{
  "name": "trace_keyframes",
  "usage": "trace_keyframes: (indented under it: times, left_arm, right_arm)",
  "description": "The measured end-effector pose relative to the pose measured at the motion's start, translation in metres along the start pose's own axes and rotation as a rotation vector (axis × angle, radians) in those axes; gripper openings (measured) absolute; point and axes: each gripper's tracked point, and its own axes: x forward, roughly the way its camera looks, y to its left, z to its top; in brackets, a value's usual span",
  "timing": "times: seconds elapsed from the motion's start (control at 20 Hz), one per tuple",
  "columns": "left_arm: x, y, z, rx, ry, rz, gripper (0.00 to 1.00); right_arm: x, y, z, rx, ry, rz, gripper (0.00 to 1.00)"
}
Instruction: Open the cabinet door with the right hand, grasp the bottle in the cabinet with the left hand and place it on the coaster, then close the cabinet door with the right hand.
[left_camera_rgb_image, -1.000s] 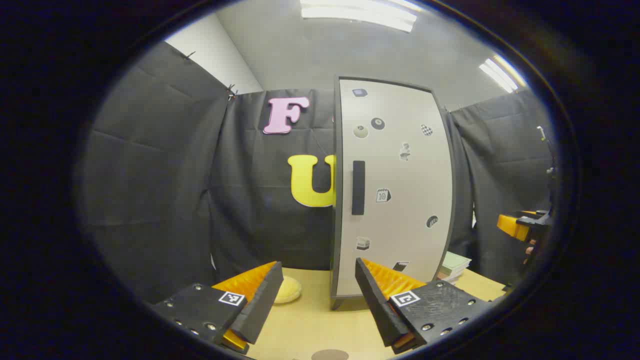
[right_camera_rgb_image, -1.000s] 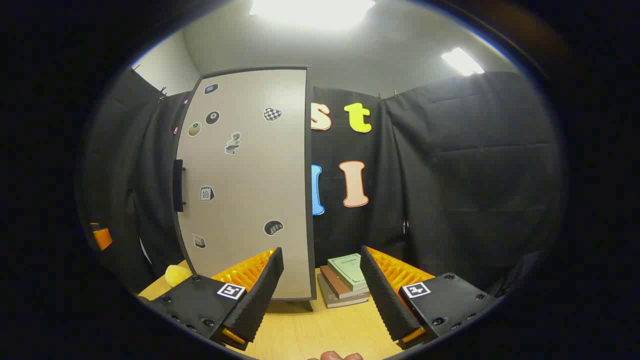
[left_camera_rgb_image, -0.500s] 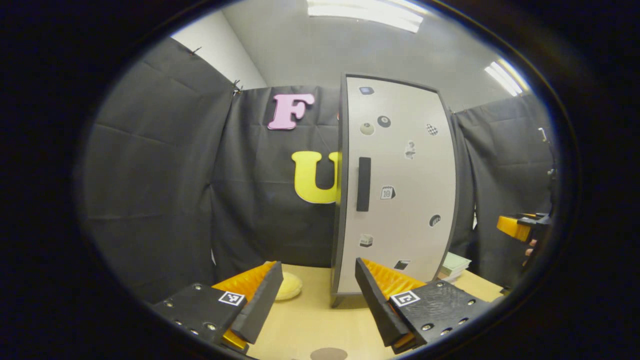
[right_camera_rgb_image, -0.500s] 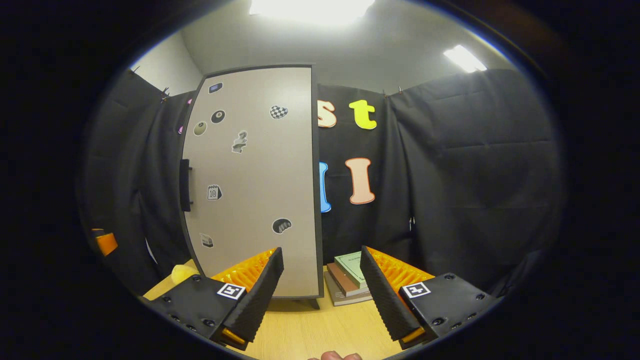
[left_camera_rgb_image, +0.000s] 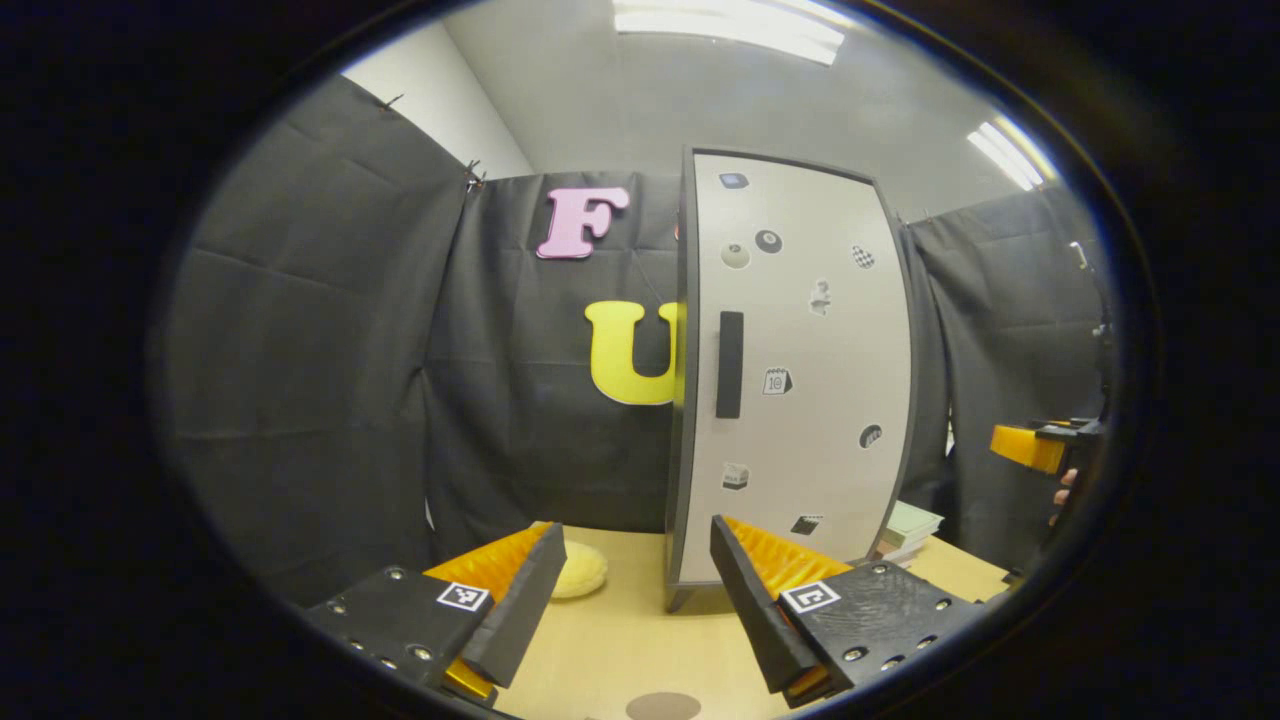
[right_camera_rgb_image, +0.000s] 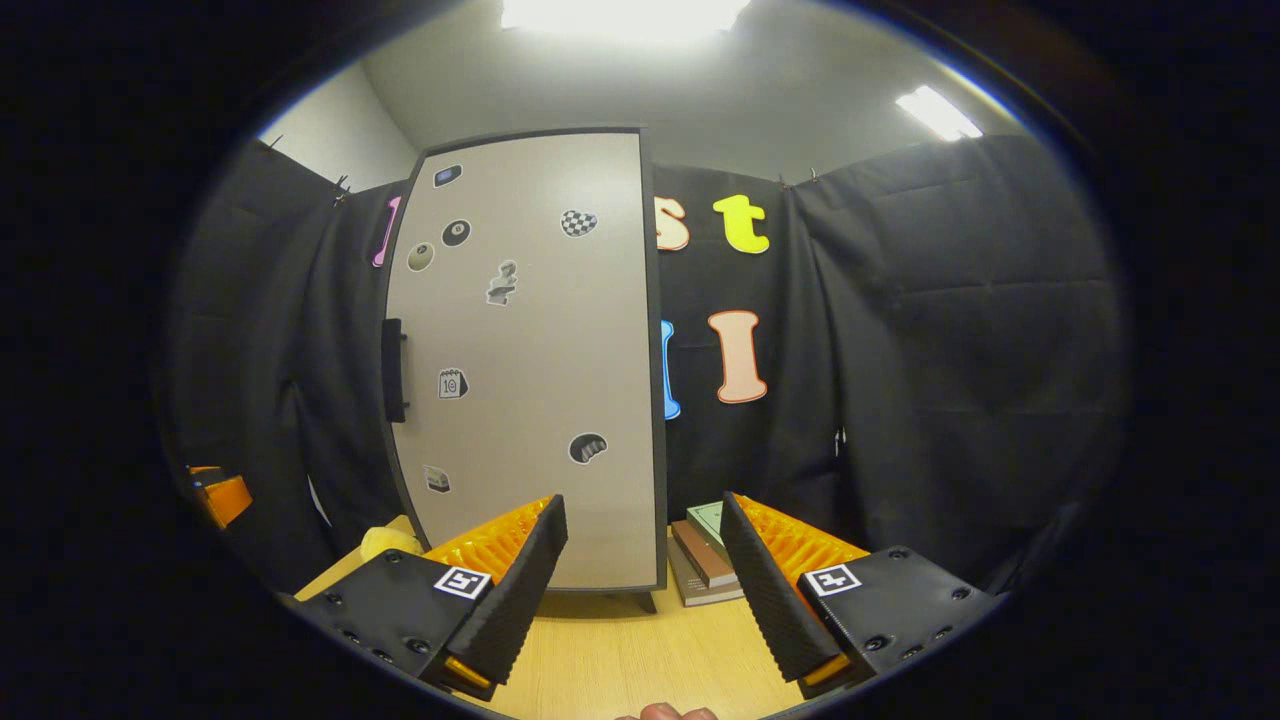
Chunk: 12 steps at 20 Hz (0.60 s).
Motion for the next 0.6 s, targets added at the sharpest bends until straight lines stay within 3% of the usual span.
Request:
trace_keyframes:
  times: [0.6]
  left_arm:
    - [-0.026,0.042,-0.033,-0.009,0.041,0.082,0.87]
  right_arm:
    - [0.051,0.068,0.047,-0.004,0.026,0.135,0.98]
